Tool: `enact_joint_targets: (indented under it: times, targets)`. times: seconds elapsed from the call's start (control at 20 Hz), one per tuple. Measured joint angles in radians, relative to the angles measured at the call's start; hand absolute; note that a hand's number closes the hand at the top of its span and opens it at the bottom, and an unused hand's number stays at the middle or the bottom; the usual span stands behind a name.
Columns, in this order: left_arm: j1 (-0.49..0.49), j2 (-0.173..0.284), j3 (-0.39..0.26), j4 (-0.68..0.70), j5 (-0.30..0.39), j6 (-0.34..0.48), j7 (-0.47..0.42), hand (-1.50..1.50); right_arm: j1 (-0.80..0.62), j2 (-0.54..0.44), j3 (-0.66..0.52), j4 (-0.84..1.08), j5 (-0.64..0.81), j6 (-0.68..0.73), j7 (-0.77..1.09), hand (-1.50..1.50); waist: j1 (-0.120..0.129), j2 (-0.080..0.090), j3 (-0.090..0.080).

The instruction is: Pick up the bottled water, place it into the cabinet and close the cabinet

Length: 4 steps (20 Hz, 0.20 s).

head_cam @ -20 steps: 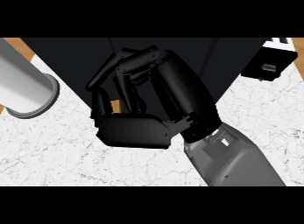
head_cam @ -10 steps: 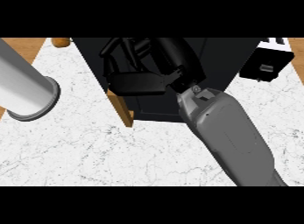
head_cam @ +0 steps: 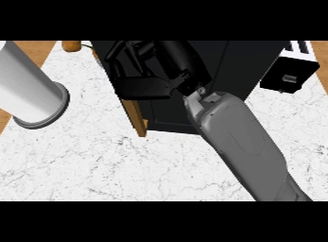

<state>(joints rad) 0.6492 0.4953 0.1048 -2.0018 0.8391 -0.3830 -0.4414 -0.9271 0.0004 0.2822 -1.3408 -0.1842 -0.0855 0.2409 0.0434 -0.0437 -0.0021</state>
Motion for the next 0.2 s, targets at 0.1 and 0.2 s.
enact_joint_targets:
  times: [0.1, 0.2]
  targets:
    - [-0.001, 0.007, 0.007, 0.000, 0.011, -0.009, 0.005, 1.50, -0.004, -0.001, -0.005, 0.016, -0.002, 0.006, -0.018, 1.50, 0.006, -0.002, -0.003]
    - [-0.007, 0.007, 0.008, -0.002, 0.014, -0.011, 0.008, 1.50, -0.011, 0.000, 0.001, 0.032, -0.002, 0.009, -0.037, 1.50, 0.010, -0.003, -0.005]
